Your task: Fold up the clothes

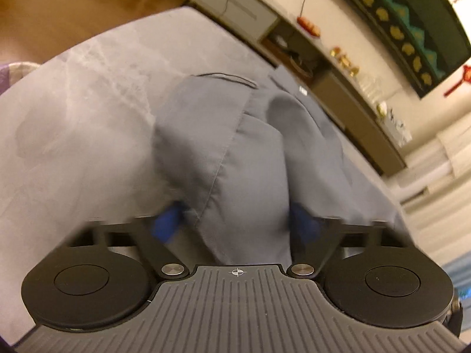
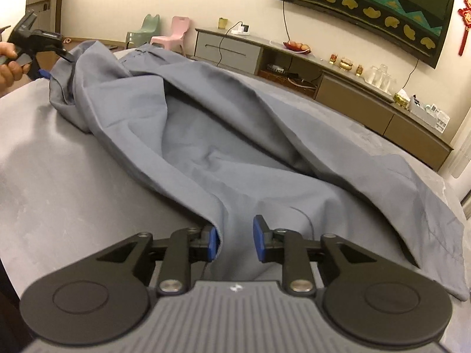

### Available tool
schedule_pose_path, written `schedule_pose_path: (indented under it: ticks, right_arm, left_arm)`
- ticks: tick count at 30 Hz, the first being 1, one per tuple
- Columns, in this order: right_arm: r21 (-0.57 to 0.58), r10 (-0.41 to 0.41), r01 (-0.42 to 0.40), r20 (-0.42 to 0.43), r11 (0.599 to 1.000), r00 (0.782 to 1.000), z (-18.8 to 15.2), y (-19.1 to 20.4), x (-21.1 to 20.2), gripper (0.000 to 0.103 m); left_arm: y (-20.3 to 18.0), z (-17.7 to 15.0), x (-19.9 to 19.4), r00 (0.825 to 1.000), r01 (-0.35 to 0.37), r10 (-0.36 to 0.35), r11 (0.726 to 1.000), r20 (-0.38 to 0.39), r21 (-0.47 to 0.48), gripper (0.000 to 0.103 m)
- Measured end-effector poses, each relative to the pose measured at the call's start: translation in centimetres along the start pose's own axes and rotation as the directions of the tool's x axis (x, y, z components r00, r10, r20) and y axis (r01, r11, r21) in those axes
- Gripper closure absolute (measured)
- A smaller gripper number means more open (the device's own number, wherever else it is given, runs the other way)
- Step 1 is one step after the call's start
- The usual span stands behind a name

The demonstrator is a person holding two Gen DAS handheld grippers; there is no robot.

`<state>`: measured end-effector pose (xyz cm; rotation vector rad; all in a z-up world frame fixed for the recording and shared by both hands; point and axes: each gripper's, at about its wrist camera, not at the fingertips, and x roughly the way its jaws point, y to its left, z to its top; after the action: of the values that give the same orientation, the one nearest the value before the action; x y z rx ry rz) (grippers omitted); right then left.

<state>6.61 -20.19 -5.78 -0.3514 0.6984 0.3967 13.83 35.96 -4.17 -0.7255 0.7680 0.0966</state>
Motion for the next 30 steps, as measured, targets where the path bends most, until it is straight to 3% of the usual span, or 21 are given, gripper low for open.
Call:
schedule_pose_path:
  ticks: [1,2,4,5,6,8,9,10,11,12,13,14,15,16,17,19,21,23,25,28,30]
  right_arm:
    - [-0.005,0.000,0.000,-0.010,1.000,1.000,0.1,0.2,0.4,0.083]
    - [0.001,-0.005,0.005,-0.009,1.000,1.000,0.2,0.1,0.5,0.102]
    - [0.029,-0.020,0.020,0.006,0.999,1.000,0.5,-0.4,0.5,0.102]
    - [0.042,-0.028,0.028,0.013,0.999,1.000,0.6,-0.6,0.4,0.102]
    - [0.056,-0.036,0.035,0.020,0.998,0.999,0.7,-0.9,0.4,0.102]
    - [0.099,-0.034,0.028,0.063,0.995,0.997,0.9,-1.7,-0.1,0.102]
    - [0.113,-0.026,0.016,0.085,0.993,0.996,1.0,-1.9,-0.4,0.102]
    - [0.119,-0.001,-0.011,0.101,0.993,0.995,1.1,-2.0,-0.5,0.102]
    - [0.108,0.028,-0.039,0.103,0.993,0.994,1.1,-1.7,-0.5,0.102]
    - [0.088,0.057,-0.065,0.098,0.994,0.994,1.2,-1.2,-0.3,0.102]
    - [0.053,0.066,-0.071,0.085,0.996,0.994,1.1,-0.6,-0.1,0.102]
    - [0.013,0.068,-0.069,0.066,0.998,0.996,1.0,0.2,0.1,0.102]
    - [-0.014,0.068,-0.067,0.048,0.998,0.997,0.9,0.6,0.3,0.101]
    - [-0.035,0.066,-0.065,0.031,0.997,0.997,0.7,1.0,0.4,0.101]
    - [-0.048,0.060,-0.058,0.021,0.997,0.998,0.5,1.2,0.5,0.098]
    - [-0.019,0.039,-0.038,0.025,0.999,0.999,0.7,0.7,0.0,0.087]
    - [0.034,0.020,-0.021,0.038,0.999,0.999,0.9,-0.3,-0.9,0.070]
    - [0.123,0.008,-0.016,0.065,0.992,0.998,1.1,-1.9,-3.0,0.063]
    - [0.232,-0.018,-0.008,0.112,0.973,0.993,0.9,-4.3,-6.3,0.056]
    - [0.450,-0.184,0.093,0.163,0.888,0.969,-1.0,-10.1,-12.3,0.048]
    - [0.638,-0.301,0.157,0.124,0.754,0.945,-3.9,-15.2,-15.3,0.044]
  left_arm:
    - [-0.4,0.6,0.5,1.000,-0.003,0.003,1.000,-0.004,0.029,0.103]
    - [-1.1,1.5,0.8,1.000,-0.003,0.003,0.998,0.007,0.069,0.103]
    - [-3.6,4.1,-1.7,0.987,0.076,-0.102,0.978,0.125,0.194,0.103]
    - [-5.0,5.3,-4.1,0.959,0.143,-0.202,0.951,0.200,0.276,0.103]
    - [-6.4,6.0,-7.2,0.906,0.210,-0.327,0.898,0.268,0.386,0.103]
    - [-7.6,6.2,-12.8,0.778,0.281,-0.549,0.739,0.305,0.613,0.103]
    - [-7.1,6.4,-13.8,0.772,0.272,-0.566,0.704,0.288,0.656,0.103]
    - [-5.8,6.8,-13.5,0.815,0.246,-0.513,0.729,0.271,0.639,0.103]
    - [-3.8,6.9,-12.2,0.878,0.190,-0.403,0.789,0.258,0.585,0.103]
    - [-1.8,7.1,-10.9,0.928,0.125,-0.287,0.838,0.236,0.531,0.100]
    - [0.2,7.0,-9.6,0.964,0.045,-0.164,0.878,0.211,0.476,0.090]
    - [2.0,6.4,-8.9,0.978,-0.047,-0.041,0.909,0.203,0.413,0.089]
    - [3.6,5.8,-9.0,0.978,-0.082,0.012,0.942,0.210,0.327,0.089]
    - [5.3,5.1,-9.2,0.975,-0.118,0.067,0.964,0.212,0.237,0.082]
    - [6.9,4.4,-9.4,0.971,-0.138,0.105,0.979,0.213,0.148,0.069]
    - [8.3,3.0,-10.9,0.967,-0.070,0.062,0.997,0.247,0.022,0.061]
    - [8.1,2.1,-11.8,0.966,-0.017,0.022,1.000,0.259,-0.021,0.055]
    - [6.4,1.5,-12.0,0.973,0.025,-0.023,1.000,0.228,-0.003,0.040]
    - [4.2,0.8,-11.9,0.981,0.061,-0.067,0.997,0.180,0.042,0.032]
    - [0.6,-0.2,-10.5,0.991,0.106,-0.114,0.989,0.077,0.101,0.028]
    - [-1.1,-0.7,-8.7,0.993,0.117,-0.119,0.987,0.018,0.107,0.027]
